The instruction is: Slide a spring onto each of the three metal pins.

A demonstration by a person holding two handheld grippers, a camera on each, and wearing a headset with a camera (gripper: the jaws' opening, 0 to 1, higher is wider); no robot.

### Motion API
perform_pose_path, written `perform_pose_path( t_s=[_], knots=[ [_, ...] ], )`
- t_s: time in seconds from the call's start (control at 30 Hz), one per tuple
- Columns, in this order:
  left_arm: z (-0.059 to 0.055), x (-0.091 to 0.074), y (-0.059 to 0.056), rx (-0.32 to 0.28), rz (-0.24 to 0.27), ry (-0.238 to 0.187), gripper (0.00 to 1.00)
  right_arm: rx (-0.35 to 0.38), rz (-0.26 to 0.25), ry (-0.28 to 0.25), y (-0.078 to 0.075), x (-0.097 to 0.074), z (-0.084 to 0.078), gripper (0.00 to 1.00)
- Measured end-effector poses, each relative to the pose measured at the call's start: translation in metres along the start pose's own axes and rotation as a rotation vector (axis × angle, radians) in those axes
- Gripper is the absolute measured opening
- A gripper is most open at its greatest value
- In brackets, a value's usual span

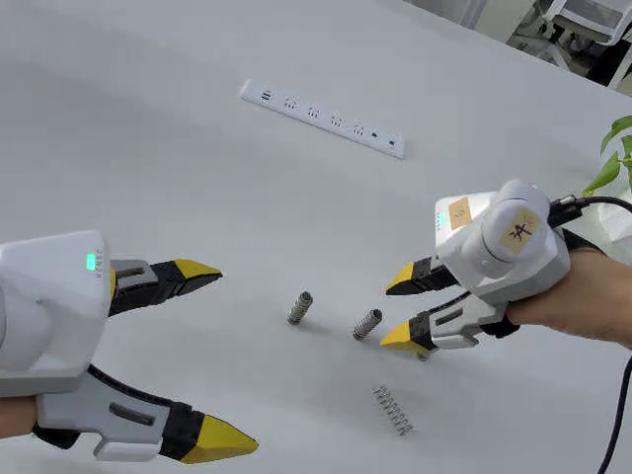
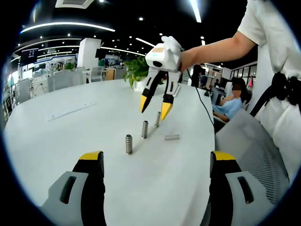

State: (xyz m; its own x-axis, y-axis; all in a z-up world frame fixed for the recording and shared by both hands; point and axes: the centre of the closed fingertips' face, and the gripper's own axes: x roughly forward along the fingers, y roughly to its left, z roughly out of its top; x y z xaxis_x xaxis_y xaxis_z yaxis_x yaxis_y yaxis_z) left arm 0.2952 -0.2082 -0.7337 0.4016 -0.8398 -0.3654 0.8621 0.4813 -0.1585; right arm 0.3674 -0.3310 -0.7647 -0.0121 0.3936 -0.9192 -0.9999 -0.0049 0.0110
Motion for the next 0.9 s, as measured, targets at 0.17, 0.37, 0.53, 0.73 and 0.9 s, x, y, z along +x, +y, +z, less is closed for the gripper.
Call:
perform_pose_path(
  t_s=[0.17, 0.37, 0.53, 0.73, 0.9],
  knots=[
    [0.000, -0.001, -0.001, 0.011, -0.003, 0.016, 0.92, 0.039, -0.037, -0.059, 0.005, -0.014, -0.004, 0.42],
    [0.001, -0.002, -0.004, 0.028, -0.012, 0.040, 0.93, 0.094, -0.079, -0.127, 0.013, -0.031, -0.014, 0.49],
    [0.000, -0.003, -0.005, 0.043, -0.016, 0.061, 0.94, 0.132, -0.119, -0.179, 0.022, -0.043, -0.024, 0.57],
    [0.002, -0.002, -0.005, 0.062, -0.023, 0.089, 0.94, 0.205, -0.151, -0.264, 0.034, -0.054, -0.035, 0.67],
    [0.006, 0.000, -0.009, 0.088, -0.038, 0.115, 0.93, 0.249, -0.184, -0.325, 0.046, -0.060, -0.049, 0.76]
  ],
)
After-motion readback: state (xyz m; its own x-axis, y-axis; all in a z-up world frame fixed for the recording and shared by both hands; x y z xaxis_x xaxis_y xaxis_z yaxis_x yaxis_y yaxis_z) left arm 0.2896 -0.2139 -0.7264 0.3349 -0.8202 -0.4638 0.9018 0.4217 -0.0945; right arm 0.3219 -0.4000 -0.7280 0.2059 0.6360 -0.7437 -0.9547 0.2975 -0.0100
